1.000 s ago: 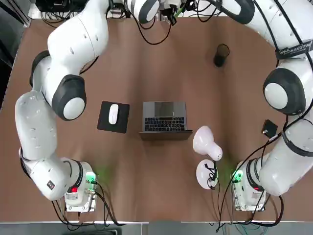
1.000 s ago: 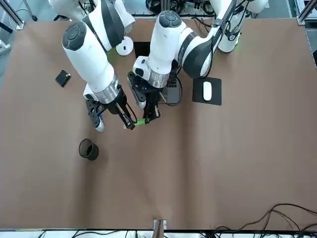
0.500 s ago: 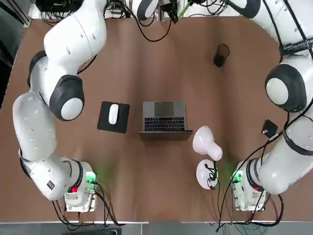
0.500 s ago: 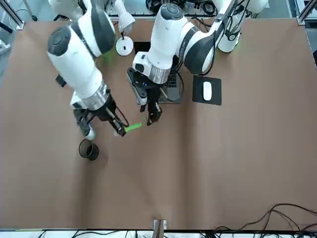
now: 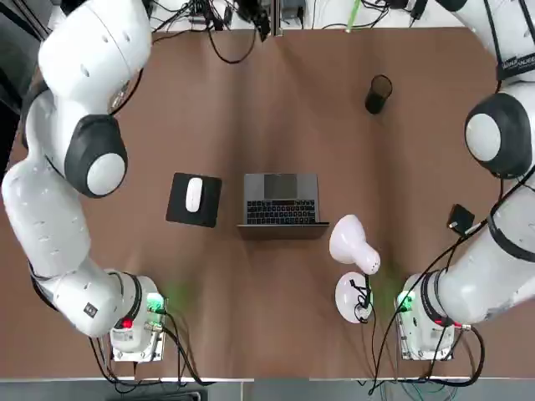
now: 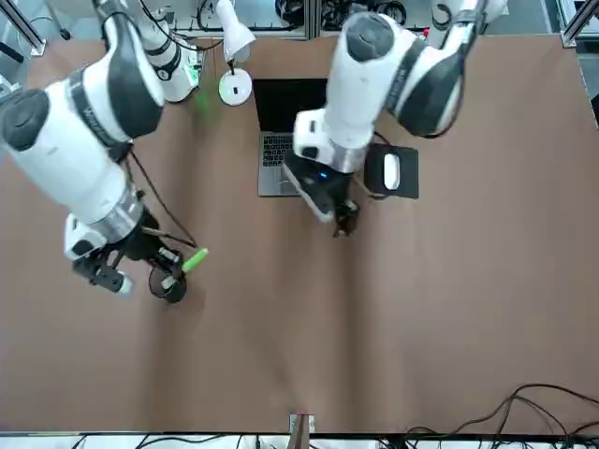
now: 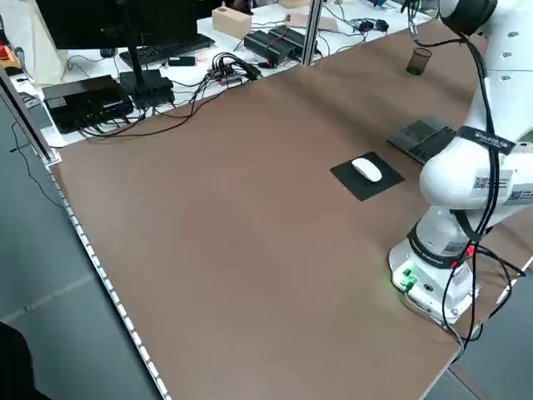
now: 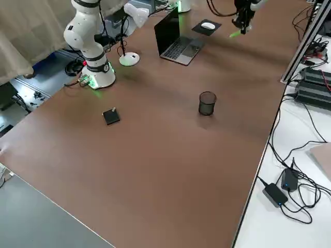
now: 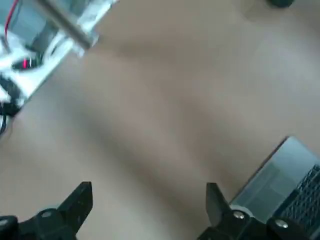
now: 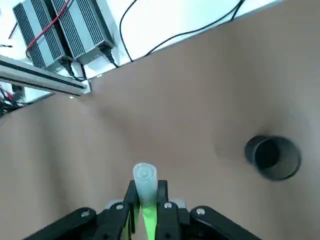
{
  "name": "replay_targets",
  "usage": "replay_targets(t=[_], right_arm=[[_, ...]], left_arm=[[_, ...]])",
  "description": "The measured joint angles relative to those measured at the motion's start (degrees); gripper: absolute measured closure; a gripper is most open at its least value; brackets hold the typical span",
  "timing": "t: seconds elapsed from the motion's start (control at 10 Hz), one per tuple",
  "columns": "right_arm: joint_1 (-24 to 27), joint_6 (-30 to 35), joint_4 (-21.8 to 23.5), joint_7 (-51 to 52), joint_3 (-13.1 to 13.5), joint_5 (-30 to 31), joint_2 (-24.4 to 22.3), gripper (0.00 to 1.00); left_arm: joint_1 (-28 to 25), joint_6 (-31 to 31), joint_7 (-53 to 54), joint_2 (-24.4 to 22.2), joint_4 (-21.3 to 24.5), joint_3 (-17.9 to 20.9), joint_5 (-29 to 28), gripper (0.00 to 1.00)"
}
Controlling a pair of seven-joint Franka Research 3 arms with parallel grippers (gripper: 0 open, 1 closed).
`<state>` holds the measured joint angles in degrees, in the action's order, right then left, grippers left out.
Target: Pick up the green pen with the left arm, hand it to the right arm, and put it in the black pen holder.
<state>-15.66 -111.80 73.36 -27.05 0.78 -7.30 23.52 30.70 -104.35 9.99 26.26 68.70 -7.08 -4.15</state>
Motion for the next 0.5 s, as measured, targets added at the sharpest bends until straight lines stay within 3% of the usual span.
replay_targets(t=[0.3,0.5], right_arm=[[3.9,-0.7,1.7,16.8,-0.1,-0.6,0.0,0.82],[6.2,-7.0,6.5,28.8,-0.1,-3.0,-0.1,0.82]], left_arm=[[-7.6,15.4,-0.9,-2.7,0.1,0.3,0.3,0.00],[-13.6,18.1,-1.5,-5.9,0.1,0.4,1.9,0.00]])
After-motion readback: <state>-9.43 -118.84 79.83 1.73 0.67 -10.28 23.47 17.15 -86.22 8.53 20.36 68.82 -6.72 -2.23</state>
